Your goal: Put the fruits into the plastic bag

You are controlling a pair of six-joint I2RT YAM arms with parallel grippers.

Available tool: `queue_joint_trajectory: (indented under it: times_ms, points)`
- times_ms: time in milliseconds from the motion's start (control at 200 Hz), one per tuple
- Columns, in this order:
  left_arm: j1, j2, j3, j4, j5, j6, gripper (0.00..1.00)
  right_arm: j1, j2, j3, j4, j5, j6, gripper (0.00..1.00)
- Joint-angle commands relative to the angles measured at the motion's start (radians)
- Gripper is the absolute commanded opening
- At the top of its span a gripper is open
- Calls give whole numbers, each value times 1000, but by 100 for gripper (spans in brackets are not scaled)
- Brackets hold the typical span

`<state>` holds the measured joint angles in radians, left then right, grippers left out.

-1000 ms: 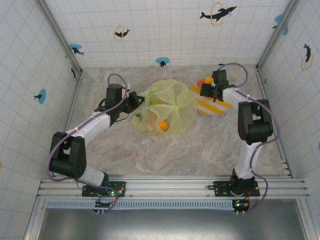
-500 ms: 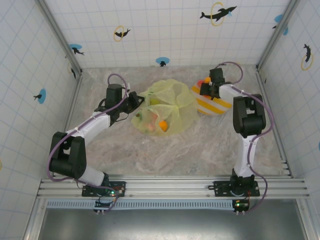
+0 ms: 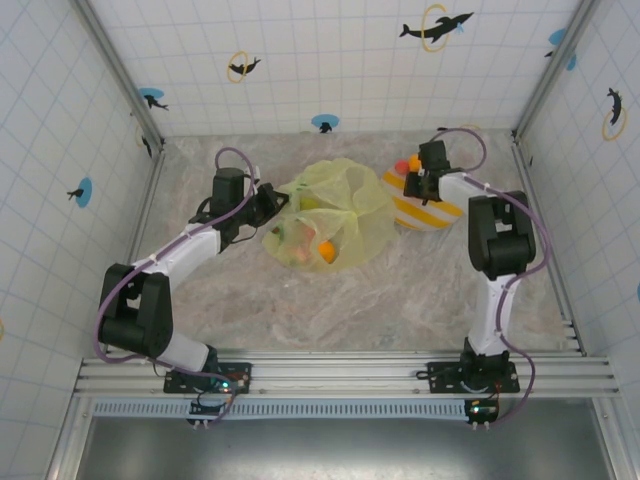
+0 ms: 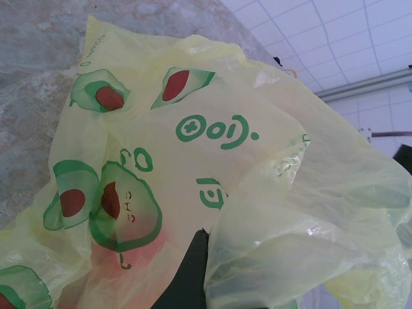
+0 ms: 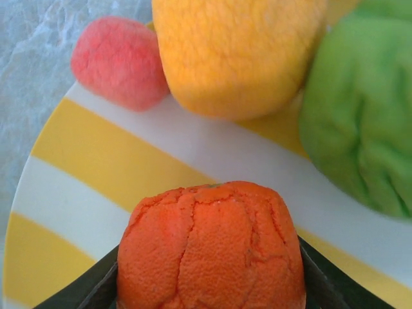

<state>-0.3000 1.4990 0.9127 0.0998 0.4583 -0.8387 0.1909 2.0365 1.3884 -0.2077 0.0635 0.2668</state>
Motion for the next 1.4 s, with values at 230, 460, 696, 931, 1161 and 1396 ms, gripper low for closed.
queue_joint_trajectory:
  times_ms: [230, 460, 696, 931, 1161, 1396]
  points:
    - [0, -7, -4, 10, 22, -17, 0, 50, -625, -461, 144, -144, -32, 55]
    - [0, -3, -5, 15, 28, -23, 0, 178, -908, -678, 165, -312, -57, 56]
    - [1, -3, -6, 15, 29, -25, 0, 298, -807, -675, 213, -324, -71, 56]
    - [1, 0, -6, 16, 37, -26, 0, 406, -569, -553, 371, -306, -34, 57]
    - [-1, -3, -6, 15, 34, -25, 0, 474, -315, -432, 590, -238, 89, 59]
    - [-1, -3, -6, 17, 39, -29, 0, 501, -128, -274, 573, -2, 143, 61]
